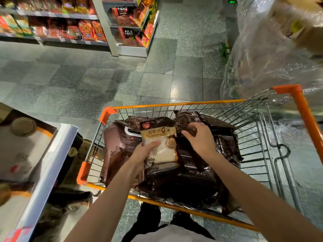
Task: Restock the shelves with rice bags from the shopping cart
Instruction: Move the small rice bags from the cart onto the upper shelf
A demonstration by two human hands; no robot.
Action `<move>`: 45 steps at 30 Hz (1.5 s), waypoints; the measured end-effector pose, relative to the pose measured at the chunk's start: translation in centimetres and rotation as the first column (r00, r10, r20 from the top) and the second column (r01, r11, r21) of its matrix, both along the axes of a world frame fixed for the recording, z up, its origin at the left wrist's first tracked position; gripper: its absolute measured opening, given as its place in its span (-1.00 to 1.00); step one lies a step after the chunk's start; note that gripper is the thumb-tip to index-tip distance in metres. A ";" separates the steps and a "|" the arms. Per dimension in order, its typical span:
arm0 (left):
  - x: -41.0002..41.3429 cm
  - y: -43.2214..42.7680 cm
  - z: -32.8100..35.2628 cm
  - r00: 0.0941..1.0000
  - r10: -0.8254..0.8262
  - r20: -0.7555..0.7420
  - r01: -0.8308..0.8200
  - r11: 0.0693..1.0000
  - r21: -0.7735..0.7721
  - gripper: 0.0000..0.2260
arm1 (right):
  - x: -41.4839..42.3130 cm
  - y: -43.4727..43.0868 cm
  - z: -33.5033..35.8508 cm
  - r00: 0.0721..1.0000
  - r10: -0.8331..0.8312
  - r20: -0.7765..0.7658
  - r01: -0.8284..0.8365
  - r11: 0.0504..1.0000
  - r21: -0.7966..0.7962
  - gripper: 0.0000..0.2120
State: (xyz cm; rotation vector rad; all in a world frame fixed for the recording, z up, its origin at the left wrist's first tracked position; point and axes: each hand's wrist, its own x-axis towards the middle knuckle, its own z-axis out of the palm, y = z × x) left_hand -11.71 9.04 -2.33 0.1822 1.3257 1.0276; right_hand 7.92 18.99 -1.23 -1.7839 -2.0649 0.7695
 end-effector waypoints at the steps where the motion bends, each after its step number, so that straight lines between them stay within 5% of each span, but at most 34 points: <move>1: 0.0 0.0 -0.1 1.000 -0.015 -0.020 0.015 1.000 0.005 -0.69 | 0.9 0.3 -0.5 0.994 0.016 0.111 -0.020 0.999 0.034 -0.54; 5: -0.1 0.0 -0.4 0.989 -0.095 -0.112 0.102 0.994 0.051 -0.76 | 3.7 1.1 -2.1 0.947 0.135 0.290 -0.125 0.991 -0.054 -0.45; 10: 0.0 0.1 -0.9 0.952 -0.211 -0.223 0.229 0.972 0.055 -0.51 | 4.0 2.4 -2.6 0.936 0.197 0.292 -0.221 0.974 0.050 -0.71; 15: 0.7 -0.2 -0.5 0.940 -0.222 -0.260 0.240 0.970 0.038 -0.70 | 3.8 3.1 -1.5 0.971 0.197 0.139 -0.226 0.944 0.239 -0.79; 21: 1.0 -0.5 -0.4 0.964 -0.144 -0.222 0.156 0.987 0.038 -0.69 | 3.4 3.8 5.9 0.949 0.315 -0.031 -0.295 0.917 0.269 -0.79; 25: 1.6 -0.9 -0.1 0.981 -0.058 -0.183 0.058 0.998 -0.005 -0.66 | 4.2 4.2 11.2 0.905 0.318 -0.283 -0.292 0.948 0.130 -0.87; 29: 2.1 -1.2 0.5 0.986 -0.005 -0.165 0.003 1.000 -0.012 -0.59 | 5.5 5.7 12.8 0.806 0.066 -0.588 -0.256 0.935 -0.247 -0.81; 33: 3.1 -1.5 1.1 0.978 0.010 -0.208 0.004 0.998 0.068 -0.67 | 6.6 6.1 7.7 0.905 -0.039 -0.424 -0.226 0.801 -0.555 -0.78; 36: 4.0 -1.7 1.8 0.969 0.014 -0.248 0.013 0.994 0.107 -0.67 | 7.6 5.2 3.3 0.926 -0.145 -0.349 -0.031 0.890 -0.454 -0.55; 39: 5.3 -2.0 2.7 0.958 -0.006 -0.288 0.040 0.993 0.111 -0.70 | 8.1 2.6 2.1 0.812 -0.380 -0.442 0.221 0.903 -0.369 -0.40; 45: 7.3 -1.9 3.2 0.938 -0.091 -0.335 0.122 0.990 0.075 -0.60 | 10.8 -2.4 -1.0 0.949 -0.270 -0.165 0.159 0.859 -0.487 -0.08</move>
